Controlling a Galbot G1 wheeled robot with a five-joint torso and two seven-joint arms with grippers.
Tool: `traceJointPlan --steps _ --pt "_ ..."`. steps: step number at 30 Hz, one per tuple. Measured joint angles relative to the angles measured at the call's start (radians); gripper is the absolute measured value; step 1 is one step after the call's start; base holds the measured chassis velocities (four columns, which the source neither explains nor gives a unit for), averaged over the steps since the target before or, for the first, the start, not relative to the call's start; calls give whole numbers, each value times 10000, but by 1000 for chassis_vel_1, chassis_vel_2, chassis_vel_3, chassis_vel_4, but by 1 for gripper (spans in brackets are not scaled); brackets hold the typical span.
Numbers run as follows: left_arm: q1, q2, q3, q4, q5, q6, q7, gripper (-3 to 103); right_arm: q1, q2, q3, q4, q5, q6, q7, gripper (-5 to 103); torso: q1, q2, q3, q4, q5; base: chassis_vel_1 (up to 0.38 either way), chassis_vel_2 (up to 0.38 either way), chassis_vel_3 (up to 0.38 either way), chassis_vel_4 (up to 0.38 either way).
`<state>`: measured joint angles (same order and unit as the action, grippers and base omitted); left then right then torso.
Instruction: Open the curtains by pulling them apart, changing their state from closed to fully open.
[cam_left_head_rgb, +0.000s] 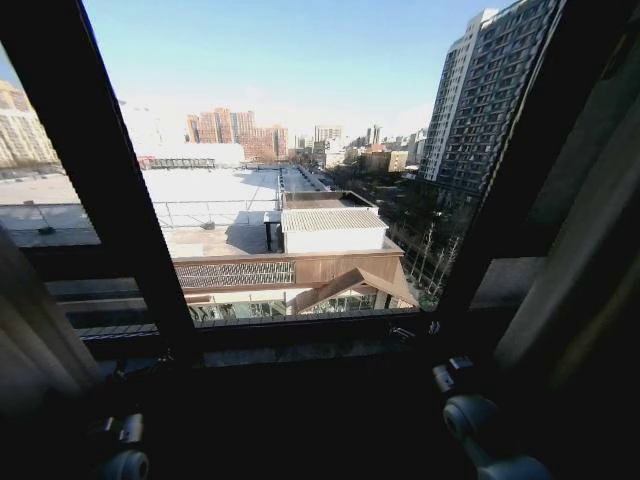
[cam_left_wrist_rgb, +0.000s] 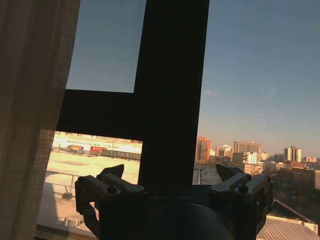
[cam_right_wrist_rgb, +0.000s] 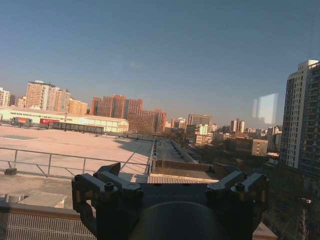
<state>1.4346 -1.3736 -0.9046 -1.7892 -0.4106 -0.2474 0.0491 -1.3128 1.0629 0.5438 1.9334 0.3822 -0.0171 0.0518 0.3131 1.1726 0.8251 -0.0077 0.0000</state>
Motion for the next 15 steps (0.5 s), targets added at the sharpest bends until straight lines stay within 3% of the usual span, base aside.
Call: traceJointPlan --steps 15 --pt "0 0 0 0 0 0 0 100 -1 0 0 0 0 0 -1 100 0 0 0 0 5 362 355 -355 -345"
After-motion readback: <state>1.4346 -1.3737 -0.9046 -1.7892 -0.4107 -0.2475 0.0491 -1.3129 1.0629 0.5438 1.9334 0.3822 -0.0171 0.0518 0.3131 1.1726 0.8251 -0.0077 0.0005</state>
